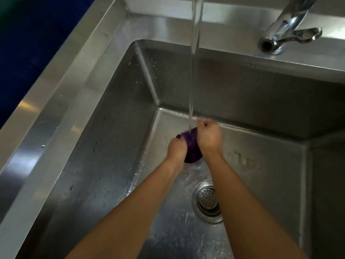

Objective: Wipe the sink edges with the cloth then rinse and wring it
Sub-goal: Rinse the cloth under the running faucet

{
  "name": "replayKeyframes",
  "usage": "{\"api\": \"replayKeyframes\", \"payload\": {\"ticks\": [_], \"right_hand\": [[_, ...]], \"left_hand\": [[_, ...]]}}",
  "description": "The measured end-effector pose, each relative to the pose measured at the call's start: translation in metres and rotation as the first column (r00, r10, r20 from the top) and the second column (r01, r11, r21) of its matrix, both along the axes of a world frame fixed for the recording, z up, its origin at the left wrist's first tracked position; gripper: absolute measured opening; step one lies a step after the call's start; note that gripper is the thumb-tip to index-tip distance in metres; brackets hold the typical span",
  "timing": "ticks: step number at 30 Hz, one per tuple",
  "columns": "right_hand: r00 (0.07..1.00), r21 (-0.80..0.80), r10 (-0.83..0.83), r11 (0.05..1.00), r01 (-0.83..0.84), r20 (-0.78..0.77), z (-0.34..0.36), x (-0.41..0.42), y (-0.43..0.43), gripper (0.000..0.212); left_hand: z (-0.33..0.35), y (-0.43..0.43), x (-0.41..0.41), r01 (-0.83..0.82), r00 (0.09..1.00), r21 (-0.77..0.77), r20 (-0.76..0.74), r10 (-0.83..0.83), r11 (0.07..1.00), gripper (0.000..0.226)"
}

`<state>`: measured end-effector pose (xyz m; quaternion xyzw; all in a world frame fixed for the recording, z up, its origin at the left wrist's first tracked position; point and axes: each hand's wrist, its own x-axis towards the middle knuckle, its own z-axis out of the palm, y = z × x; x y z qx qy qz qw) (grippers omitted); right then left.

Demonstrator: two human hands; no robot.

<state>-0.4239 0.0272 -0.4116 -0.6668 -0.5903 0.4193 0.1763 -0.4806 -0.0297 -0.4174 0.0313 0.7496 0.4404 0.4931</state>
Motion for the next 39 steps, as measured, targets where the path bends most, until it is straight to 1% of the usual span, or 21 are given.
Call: {"api": "replayKeyframes", "payload": {"ticks": [1,2,5,6,8,9,10,12,13,15,17,18,21,23,25,28,30,31,33,36,39], "right_hand": [[1.000,-0.049,-0.010,0.999,0.009,-0.014,-0.005,0.007,0.003,0.040],[1.000,-0.103,0.002,0.995,-0.003,-0.008,-0.008,0.014,0.005,0.045],[0.993,-0.311,0.114,0.943,-0.119,-0.035,-0.006,0.028,0.002,0.064],[0.989,-0.337,0.119,0.931,-0.140,-0.083,-0.005,0.032,0.000,0.062],[0.966,-0.357,0.034,0.925,-0.127,-0.256,0.000,0.038,-0.003,0.036],[0.943,-0.339,-0.005,0.934,-0.114,-0.333,0.003,0.040,-0.004,0.017],[0.925,-0.295,0.003,0.948,-0.123,-0.379,0.005,0.041,-0.004,0.011],[0.904,-0.177,0.090,0.968,-0.178,-0.418,0.008,0.040,-0.004,0.032],[0.889,-0.121,0.135,0.971,-0.207,-0.438,0.013,0.037,-0.005,0.037],[0.869,-0.036,0.211,0.967,-0.253,-0.447,0.025,0.029,-0.016,0.029],[0.905,0.014,0.253,0.964,-0.264,-0.342,0.032,0.018,-0.032,0.015],[0.934,0.062,0.260,0.966,-0.253,-0.244,0.035,0.011,-0.041,0.015],[0.991,0.167,0.132,0.977,-0.134,0.021,0.038,-0.006,-0.047,0.028],[0.992,0.123,0.040,0.991,-0.055,0.122,0.033,-0.010,-0.031,0.038],[0.992,0.041,-0.002,0.999,-0.004,0.123,0.023,-0.009,-0.016,0.042],[0.998,-0.047,-0.044,0.998,0.046,0.054,0.008,-0.001,-0.007,0.042],[0.996,-0.035,-0.057,0.998,0.060,0.075,0.005,0.005,-0.011,0.041],[0.995,0.003,-0.035,0.999,0.035,0.090,0.007,0.007,-0.017,0.040],[0.993,0.115,0.057,0.991,-0.069,0.101,0.018,0.006,-0.036,0.038],[0.976,0.245,0.175,0.948,-0.202,0.128,0.041,-0.004,-0.061,0.040],[0.963,0.218,0.149,0.956,-0.198,0.224,0.054,-0.015,-0.049,0.041]], "left_hand": [[0.000,-0.003,-0.001,0.027,0.997,0.008,-0.079,-0.027,1.000,0.027],[0.000,-0.005,-0.001,0.034,0.994,0.044,-0.108,-0.029,0.998,0.024],[0.001,-0.006,-0.012,-0.024,1.000,0.192,0.020,0.020,0.981,0.007],[0.003,-0.005,-0.018,-0.069,0.993,0.233,0.104,0.045,0.970,0.012],[0.005,-0.001,-0.032,-0.128,0.958,0.272,0.281,0.049,0.954,0.037],[0.009,-0.002,-0.038,-0.131,0.930,0.264,0.366,0.027,0.956,0.048],[0.013,-0.003,-0.043,-0.096,0.909,0.246,0.417,-0.016,0.965,0.050],[0.019,-0.003,-0.050,0.052,0.892,0.191,0.433,-0.131,0.980,0.037],[0.022,-0.002,-0.050,0.109,0.890,0.156,0.425,-0.166,0.982,0.041],[0.022,0.003,-0.047,0.167,0.905,0.095,0.381,-0.190,0.981,0.051],[0.023,0.008,-0.038,0.136,0.931,0.077,0.332,-0.154,0.988,0.048],[0.020,0.010,-0.034,0.084,0.940,0.098,0.322,-0.111,0.992,0.048],[0.021,0.012,-0.017,0.001,0.950,0.150,0.308,-0.048,0.989,0.041],[0.023,0.010,-0.007,-0.031,0.948,0.117,0.319,-0.008,0.993,0.041],[0.020,0.007,-0.002,-0.058,0.960,0.095,0.278,0.029,0.994,0.042],[0.013,0.003,-0.003,0.059,0.997,0.015,-0.041,-0.058,0.998,0.042],[0.013,0.006,-0.007,0.070,0.992,0.032,-0.105,-0.066,0.997,0.039],[0.015,0.009,-0.011,0.059,0.993,0.028,-0.107,-0.056,0.998,0.038],[0.019,0.016,-0.021,0.022,0.999,0.017,-0.036,-0.021,1.000,0.037],[0.021,0.016,-0.032,0.048,0.979,0.078,0.192,-0.063,0.996,0.037],[0.019,0.012,-0.025,0.013,0.969,0.096,0.243,-0.036,0.995,0.045]]}}
